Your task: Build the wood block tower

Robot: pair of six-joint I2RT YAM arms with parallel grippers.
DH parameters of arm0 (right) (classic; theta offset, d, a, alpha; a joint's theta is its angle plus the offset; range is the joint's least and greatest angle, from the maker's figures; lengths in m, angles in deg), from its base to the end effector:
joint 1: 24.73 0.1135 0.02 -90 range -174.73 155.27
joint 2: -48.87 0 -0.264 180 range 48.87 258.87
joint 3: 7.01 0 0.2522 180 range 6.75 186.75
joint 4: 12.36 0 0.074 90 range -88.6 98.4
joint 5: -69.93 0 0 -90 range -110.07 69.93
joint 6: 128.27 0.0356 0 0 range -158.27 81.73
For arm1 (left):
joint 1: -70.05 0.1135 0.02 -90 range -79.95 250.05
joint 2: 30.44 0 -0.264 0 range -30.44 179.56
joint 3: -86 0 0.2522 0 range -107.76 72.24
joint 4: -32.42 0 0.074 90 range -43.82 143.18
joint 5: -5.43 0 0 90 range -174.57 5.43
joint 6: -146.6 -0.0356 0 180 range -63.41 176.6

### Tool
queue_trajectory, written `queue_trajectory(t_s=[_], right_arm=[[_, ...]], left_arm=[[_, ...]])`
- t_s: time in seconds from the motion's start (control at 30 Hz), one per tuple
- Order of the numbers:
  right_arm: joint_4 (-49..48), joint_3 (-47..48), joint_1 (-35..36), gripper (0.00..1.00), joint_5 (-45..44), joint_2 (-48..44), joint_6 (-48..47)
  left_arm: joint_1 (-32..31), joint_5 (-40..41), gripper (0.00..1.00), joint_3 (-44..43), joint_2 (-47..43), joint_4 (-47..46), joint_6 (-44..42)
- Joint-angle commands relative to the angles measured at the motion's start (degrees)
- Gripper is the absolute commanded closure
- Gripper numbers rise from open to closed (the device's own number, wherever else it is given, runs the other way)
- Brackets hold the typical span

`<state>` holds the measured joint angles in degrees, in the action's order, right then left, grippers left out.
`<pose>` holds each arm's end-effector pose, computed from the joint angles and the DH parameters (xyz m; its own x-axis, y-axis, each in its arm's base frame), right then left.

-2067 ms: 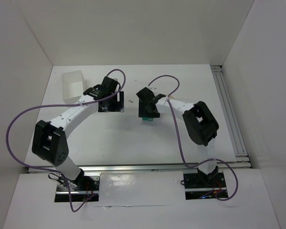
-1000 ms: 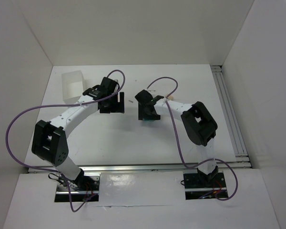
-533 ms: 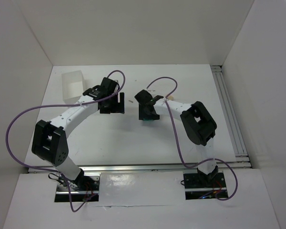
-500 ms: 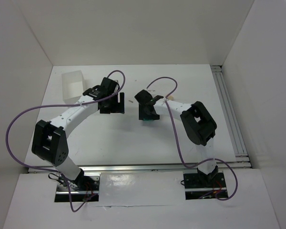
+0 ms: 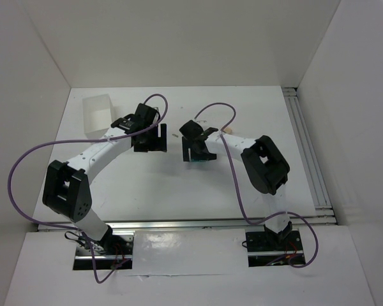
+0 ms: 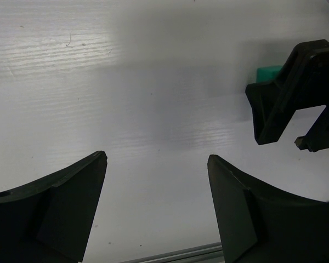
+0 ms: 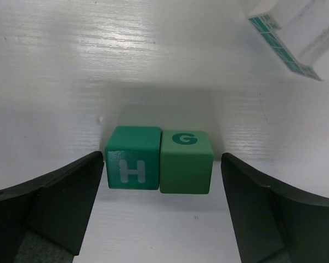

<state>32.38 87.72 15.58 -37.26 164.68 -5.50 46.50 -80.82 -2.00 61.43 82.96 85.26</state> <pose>0.3229 0.2601 0.1619 -0.8695 -0.0595 -0.4903 -0.0655 0.9978 -0.0050 0.3163 -0.1353 0.2713 -0.8286 -0.1609 -0.5362 -0.0383 0.9719 -0.2325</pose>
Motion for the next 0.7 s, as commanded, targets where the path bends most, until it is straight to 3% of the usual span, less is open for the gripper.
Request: queue_trajectory(t_s=[0.0, 0.37, 0.57, 0.67], right_arm=[[2.5, 3.84, 0.73, 0.04, -0.91, 1.61, -1.57], [8.74, 11.93, 0.2, 0.01, -6.88, -3.3, -4.65], [5.59, 9.39, -7.7, 0.01, -6.28, -5.68, -3.95], [4.26, 7.45, -11.57, 0.09, -5.13, -6.21, -0.71]], left_arm=[[-0.27, -0.5, 0.13, 0.23, 0.41, -1.09, -0.54], [-0.79, 2.57, 0.11, -1.44, -1.96, 1.28, -0.54], [-0.27, 5.74, 0.1, -3.19, -4.86, 2.42, -0.54], [0.96, 5.74, 0.1, -2.67, -5.48, 2.42, -0.54]])
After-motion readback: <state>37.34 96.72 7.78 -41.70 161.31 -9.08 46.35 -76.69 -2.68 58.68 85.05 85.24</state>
